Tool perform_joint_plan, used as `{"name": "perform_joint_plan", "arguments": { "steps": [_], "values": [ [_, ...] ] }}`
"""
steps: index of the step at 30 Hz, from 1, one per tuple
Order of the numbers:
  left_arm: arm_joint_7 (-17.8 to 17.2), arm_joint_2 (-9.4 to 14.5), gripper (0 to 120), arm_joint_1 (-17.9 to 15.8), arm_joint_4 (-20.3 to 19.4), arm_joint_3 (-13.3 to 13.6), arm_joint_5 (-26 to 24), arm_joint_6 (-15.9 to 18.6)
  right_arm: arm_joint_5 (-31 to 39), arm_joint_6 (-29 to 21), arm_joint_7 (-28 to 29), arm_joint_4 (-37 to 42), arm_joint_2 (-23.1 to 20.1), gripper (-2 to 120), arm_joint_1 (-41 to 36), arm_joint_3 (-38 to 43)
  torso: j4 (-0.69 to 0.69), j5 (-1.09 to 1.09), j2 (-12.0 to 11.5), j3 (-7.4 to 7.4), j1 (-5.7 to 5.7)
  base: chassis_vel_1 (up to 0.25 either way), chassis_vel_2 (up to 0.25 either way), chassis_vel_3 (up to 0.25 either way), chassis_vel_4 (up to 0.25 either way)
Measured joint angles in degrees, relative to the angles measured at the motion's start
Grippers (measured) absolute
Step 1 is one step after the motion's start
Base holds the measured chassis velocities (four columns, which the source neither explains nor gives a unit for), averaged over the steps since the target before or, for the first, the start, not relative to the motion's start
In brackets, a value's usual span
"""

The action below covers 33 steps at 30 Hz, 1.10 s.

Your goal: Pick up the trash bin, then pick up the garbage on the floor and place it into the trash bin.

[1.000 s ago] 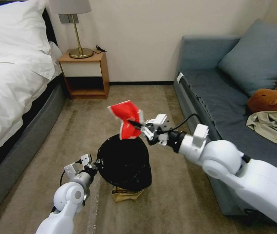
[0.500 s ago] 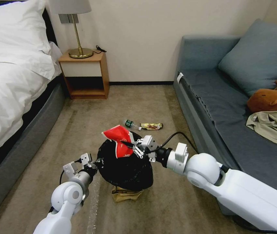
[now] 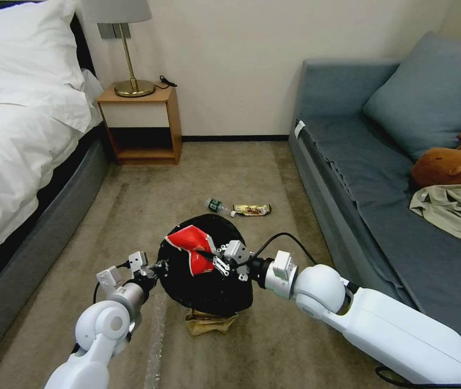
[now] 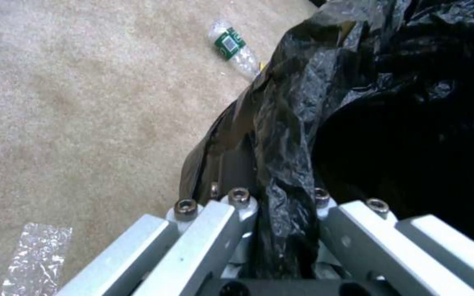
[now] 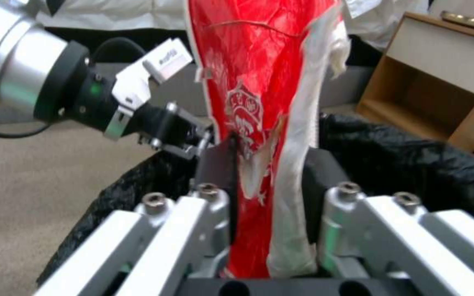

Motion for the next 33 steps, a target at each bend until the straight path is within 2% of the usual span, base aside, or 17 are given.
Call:
{"name": "perform_joint_plan", "arguments": {
  "steps": [1,2,4,7,8,10,11,13,14,17,18,21,28,33],
  "values": [
    [0.00,0.00,2,0.00,0.00,0.00,0.00,0.00,0.00,0.00,0.00,0.00,0.00,24,0.00,0.00,0.00,0.00,0.00,0.00,0.00,0.000,0.000,0.000,0.000],
    [0.02,0.27,2,0.06,-0.15,-0.12,-0.37,0.00,-0.14,-0.13,0.00,-0.28,0.35,31,-0.02,-0.18,0.00,0.01,0.00,0.00,0.00,0.000,0.000,0.000,0.000],
    [0.11,0.47,2,0.11,-0.22,-0.19,-0.57,0.00,-0.19,-0.25,0.04,-0.49,0.58,34,-0.01,-0.26,0.00,0.01,0.00,0.00,0.00,0.000,0.000,0.000,0.000],
    [0.15,1.00,2,0.16,-0.43,-0.33,-1.34,0.03,-0.26,-0.28,0.12,-1.28,0.98,49,0.32,-0.55,0.00,0.00,0.00,0.00,0.00,0.000,0.000,0.000,0.000],
    [0.15,1.00,2,0.16,-0.43,-0.33,-1.34,0.03,-0.26,-0.28,0.12,-1.28,0.98,49,0.32,-0.55,0.00,0.00,0.00,0.00,0.00,0.000,0.000,0.000,0.000],
    [0.19,1.21,2,0.10,-0.54,-0.39,-1.72,0.03,-0.27,-0.25,0.18,-1.51,0.98,61,0.54,-0.74,0.00,0.00,0.00,0.00,0.00,0.000,0.000,0.000,0.000],
    [0.19,1.21,2,0.10,-0.54,-0.39,-1.72,0.03,-0.27,-0.25,0.18,-1.51,0.98,61,0.54,-0.74,0.00,0.00,0.00,0.00,0.00,0.000,0.000,0.000,0.000],
    [0.18,1.26,2,0.10,-0.60,-0.50,-1.90,0.04,-0.28,-0.21,0.19,-1.61,0.82,71,0.59,-0.75,0.00,0.01,0.00,0.00,0.00,0.000,0.000,0.000,0.000],
    [0.18,1.26,2,0.10,-0.60,-0.50,-1.90,0.04,-0.28,-0.21,0.19,-1.61,0.82,71,0.59,-0.75,0.00,0.01,0.00,0.00,0.00,0.000,0.000,0.000,0.000],
    [0.14,1.19,2,0.19,-0.75,-0.66,-2.06,0.06,-0.28,-0.08,0.18,-1.61,0.30,86,0.48,-0.48,0.00,0.00,0.00,0.00,0.00,0.000,0.000,0.000,0.000],
    [0.14,1.19,2,0.19,-0.75,-0.66,-2.06,0.06,-0.28,-0.08,0.18,-1.61,0.30,86,0.48,-0.48,0.00,0.00,0.00,0.00,0.00,0.000,0.000,0.000,0.000],
    [-0.30,0.95,2,0.27,-1.09,-0.98,-2.18,0.05,-0.35,0.13,0.17,-1.15,-0.06,97,0.14,0.24,0.00,0.01,0.00,0.00,0.00,0.000,0.000,0.000,0.000],
    [-0.82,0.71,2,0.35,-1.24,-2.79,-2.29,-2.60,1.05,1.10,0.21,0.56,-0.82,100,-0.46,4.30,0.00,0.01,0.00,0.00,0.00,0.000,0.000,0.000,0.000],
    [-0.54,0.67,2,0.35,-1.24,-3.63,-2.21,-3.00,1.72,1.51,0.16,1.37,-1.45,100,-1.10,6.73,0.00,0.01,0.00,0.00,0.00,0.000,0.000,0.000,0.000]
  ]
}}
